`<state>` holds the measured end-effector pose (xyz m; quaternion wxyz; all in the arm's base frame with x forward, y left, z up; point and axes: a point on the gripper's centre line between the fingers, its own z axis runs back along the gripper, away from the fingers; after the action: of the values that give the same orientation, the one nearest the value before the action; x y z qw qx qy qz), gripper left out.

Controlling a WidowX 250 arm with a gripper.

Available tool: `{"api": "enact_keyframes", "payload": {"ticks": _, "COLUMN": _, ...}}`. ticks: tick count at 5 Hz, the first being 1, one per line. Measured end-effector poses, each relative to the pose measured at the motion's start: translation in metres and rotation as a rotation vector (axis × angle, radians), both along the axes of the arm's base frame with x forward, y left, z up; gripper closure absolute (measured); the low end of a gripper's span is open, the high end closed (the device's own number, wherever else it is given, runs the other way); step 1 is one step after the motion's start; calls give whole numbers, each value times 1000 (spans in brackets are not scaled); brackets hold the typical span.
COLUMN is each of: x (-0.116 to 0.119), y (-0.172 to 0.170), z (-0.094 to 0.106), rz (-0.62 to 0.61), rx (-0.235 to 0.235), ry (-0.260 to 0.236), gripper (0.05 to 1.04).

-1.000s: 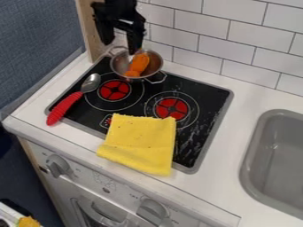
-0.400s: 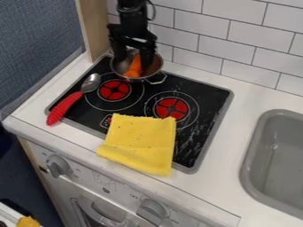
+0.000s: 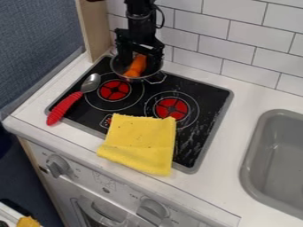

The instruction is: Take the object from the silver pot and put it on top of yellow cloth.

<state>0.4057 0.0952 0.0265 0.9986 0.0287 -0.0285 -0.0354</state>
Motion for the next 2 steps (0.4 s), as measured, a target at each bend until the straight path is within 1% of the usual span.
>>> {"api": "enact_keyframes", "payload": {"ticks": 1, "x": -3, "y": 2, "z": -9, "rz": -2, "rx": 10, "ry": 30, "gripper": 84}}
{"api": "enact_keyframes", "payload": {"ticks": 2, "x": -4, "y": 3, "z": -13, "rz": 5, "rx": 13, "ry": 48, "gripper": 136}}
